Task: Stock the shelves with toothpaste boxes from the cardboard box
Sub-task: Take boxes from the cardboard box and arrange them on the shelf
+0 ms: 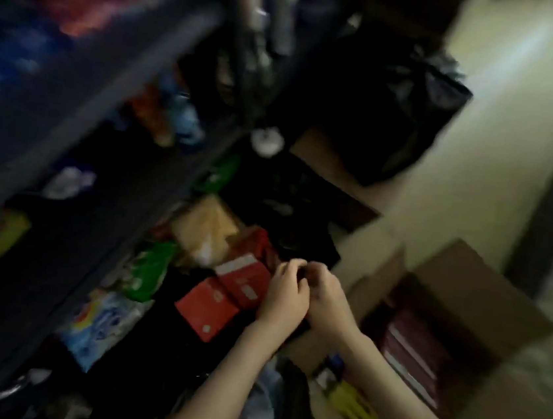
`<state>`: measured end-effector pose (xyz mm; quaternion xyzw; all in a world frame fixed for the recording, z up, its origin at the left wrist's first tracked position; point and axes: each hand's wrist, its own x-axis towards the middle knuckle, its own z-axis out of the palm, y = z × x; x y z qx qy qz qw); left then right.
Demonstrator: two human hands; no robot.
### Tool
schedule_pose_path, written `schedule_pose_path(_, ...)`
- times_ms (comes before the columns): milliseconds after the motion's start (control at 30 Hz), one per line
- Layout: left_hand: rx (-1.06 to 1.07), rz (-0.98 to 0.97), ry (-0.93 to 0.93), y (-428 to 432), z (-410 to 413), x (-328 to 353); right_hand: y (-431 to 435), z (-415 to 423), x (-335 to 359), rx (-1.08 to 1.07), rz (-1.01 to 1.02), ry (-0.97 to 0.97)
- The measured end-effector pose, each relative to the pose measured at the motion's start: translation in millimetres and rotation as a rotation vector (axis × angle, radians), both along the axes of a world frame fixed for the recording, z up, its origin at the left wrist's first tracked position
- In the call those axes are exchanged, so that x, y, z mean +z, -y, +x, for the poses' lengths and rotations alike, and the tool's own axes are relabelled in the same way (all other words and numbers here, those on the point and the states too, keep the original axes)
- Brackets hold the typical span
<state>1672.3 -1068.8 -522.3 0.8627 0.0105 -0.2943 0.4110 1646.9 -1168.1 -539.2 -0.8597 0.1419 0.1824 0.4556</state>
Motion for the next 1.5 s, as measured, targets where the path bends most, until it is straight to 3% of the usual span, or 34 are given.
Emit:
schedule_pose_path(100, -0.219, -0.014, -0.188, 64, -35, -55, 60, -56, -46, -0.233, 0.001, -0.13)
schedule_pose_path(233, -0.427, 0.05, -0.291, 122, -81, -123, 110, -124, -115, -0.45, -0.008, -0.292)
schedule_pose_path(467, -0.52, 0.118, -0.457, 170, -138, -224, 158, -227, -224, -0.656, -0.102, -0.458)
schedule_pose_path(600, -0.495, 0.158, -0.485, 176, -156, -274, 192, -246, -273, -0.533, -0.204, -0.409)
schedule_pose_path(700, -0.476, 0.179, -0.472, 178, -166, -301, 203, -245, -302, -0.368, -0.251, -0.517)
schedule_pose_path(867, -0.479, 0.202, -0.442, 181, -170, -301, 204, -239, -309, -0.313, -0.457, -0.451)
schedule_pose_path(1267, -0.499, 0.159, -0.398, 161, -158, -269, 211, -238, -301, -0.229, -0.368, -0.531)
schedule_pose_path(1500, -0.51, 0.174, -0.419, 151, -179, -280, 215, -241, -298, -0.158, -0.428, -0.542)
